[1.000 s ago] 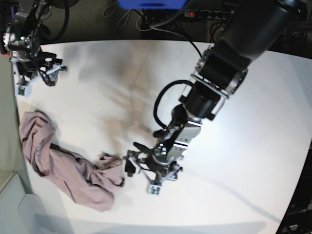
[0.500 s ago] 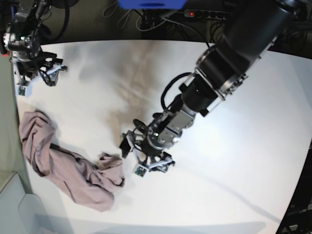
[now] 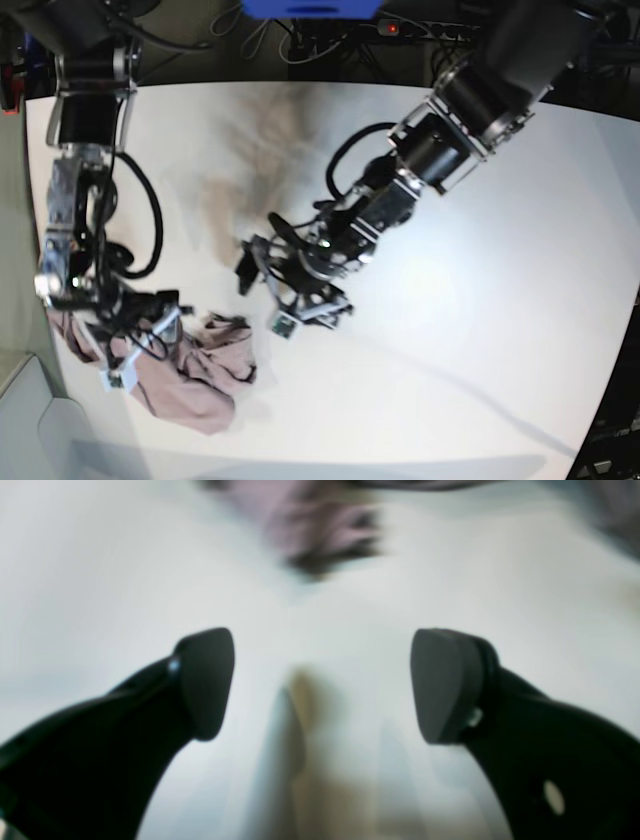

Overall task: Layout the t-shirt on the table in an organized manner, then fold the t-shirt properly
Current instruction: 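Move both grippers down toward the crumpled shirt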

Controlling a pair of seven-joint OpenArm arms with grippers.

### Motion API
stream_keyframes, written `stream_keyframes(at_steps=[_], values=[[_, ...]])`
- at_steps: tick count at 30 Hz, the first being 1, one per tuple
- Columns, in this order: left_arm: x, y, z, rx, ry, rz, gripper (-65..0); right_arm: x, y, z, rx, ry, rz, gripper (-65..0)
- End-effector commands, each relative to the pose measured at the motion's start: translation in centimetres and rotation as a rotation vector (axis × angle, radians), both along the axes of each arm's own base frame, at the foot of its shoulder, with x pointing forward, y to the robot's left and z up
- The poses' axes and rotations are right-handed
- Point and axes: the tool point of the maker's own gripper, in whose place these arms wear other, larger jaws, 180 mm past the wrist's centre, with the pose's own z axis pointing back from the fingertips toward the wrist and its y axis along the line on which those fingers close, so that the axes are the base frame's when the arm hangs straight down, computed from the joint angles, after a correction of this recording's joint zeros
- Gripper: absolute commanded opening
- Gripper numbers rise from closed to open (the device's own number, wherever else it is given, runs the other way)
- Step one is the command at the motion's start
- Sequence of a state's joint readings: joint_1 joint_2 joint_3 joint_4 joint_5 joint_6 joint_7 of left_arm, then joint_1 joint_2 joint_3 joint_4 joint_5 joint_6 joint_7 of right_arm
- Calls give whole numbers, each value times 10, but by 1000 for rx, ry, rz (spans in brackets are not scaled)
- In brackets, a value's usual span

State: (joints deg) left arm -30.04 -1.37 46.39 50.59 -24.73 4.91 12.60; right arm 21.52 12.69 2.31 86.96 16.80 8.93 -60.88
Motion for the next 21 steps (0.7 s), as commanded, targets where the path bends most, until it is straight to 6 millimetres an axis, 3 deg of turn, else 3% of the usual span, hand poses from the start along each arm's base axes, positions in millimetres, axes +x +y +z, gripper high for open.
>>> stream_keyframes(at_steps=[1, 4, 10, 12, 14, 18, 20, 21], values=[[12, 5, 21, -18, -66, 25, -113, 18, -9, 17, -5, -37, -21, -254], [9, 28, 23, -2, -88, 53, -112, 53, -17, 29, 25, -74, -52, -254], [5, 37, 25, -6, -95, 60, -112, 97, -41, 32, 59, -169, -123, -252], [3, 41, 21, -24, -77, 87, -112, 110, -51, 22, 74, -175, -163, -253], [6, 48, 22, -43, -71, 117, -112, 115, -74, 7, 52, -172, -212, -253], [11, 43, 28, -68, -74, 134, -112, 113, -87, -33, 20, -138, -251, -252], [12, 42, 28, -69, -75, 134, -112, 105, -81, -57, -13, -84, -230, -250], [12, 42, 28, -69, -75, 134, -112, 104, -65, -66, -34, -63, -189, -250]])
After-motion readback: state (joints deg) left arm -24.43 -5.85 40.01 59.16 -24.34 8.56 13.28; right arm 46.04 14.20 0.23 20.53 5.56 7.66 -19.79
